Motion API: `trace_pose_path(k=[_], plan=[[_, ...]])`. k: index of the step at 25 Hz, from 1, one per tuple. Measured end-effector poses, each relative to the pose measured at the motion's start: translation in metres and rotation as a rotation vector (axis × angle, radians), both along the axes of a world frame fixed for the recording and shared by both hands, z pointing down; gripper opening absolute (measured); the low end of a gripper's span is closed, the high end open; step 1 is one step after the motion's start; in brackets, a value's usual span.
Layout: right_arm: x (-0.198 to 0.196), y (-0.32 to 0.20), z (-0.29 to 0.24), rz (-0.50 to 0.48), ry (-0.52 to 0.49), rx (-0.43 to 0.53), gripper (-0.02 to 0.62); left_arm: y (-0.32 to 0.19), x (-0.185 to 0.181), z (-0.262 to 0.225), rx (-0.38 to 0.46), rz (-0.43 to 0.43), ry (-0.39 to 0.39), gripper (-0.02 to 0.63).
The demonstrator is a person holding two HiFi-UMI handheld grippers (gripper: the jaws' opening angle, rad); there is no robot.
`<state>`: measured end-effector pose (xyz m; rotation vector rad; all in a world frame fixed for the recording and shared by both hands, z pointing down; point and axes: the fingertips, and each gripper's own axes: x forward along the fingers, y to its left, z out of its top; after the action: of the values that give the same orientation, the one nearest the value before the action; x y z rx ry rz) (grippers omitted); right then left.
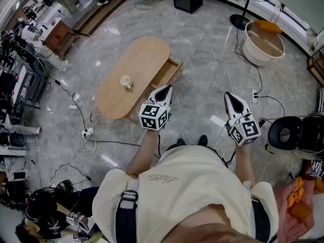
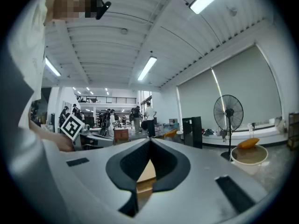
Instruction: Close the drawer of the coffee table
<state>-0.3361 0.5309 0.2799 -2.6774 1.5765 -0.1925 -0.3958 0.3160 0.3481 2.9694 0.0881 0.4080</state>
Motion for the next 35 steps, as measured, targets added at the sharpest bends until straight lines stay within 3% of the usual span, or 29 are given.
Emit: trace_pose_path(k=[12, 17, 20, 29, 33, 35], plan=[[-0.023, -0.023, 0.027, 0.042, -0.065, 0.011, -0.006, -0.031, -0.028, 0.031, -0.031, 0.029, -0.044, 0.005], [-0.038, -0.03, 0.06, 0.013, -0.124, -0.008, -0.006, -0.024, -0.035, 0.056, 0.058, 0.052, -0.079, 0.005], [-0.03, -0.036, 0.064, -0.002, -0.142, -0.014, -0.006, -0.015, -0.034, 0.065, 0.055, 0.09, -0.082, 0.005], [0.032, -0.075, 0.077, -0.125, -0.113, -0.062, -0.006, -0.028, 0.032, 0.074, 0.012, 0.063, -0.129, 0.005], [0.087, -0.071, 0.082, -0.161, -0.102, -0.06, -0.006, -0.025, 0.084, 0.08, 0.081, 0.05, -0.171, 0.005], [0.125, -0.063, 0.08, -0.164, -0.099, -0.055, -0.006, -0.014, 0.122, 0.078, 0.071, 0.067, -0.172, 0.005]])
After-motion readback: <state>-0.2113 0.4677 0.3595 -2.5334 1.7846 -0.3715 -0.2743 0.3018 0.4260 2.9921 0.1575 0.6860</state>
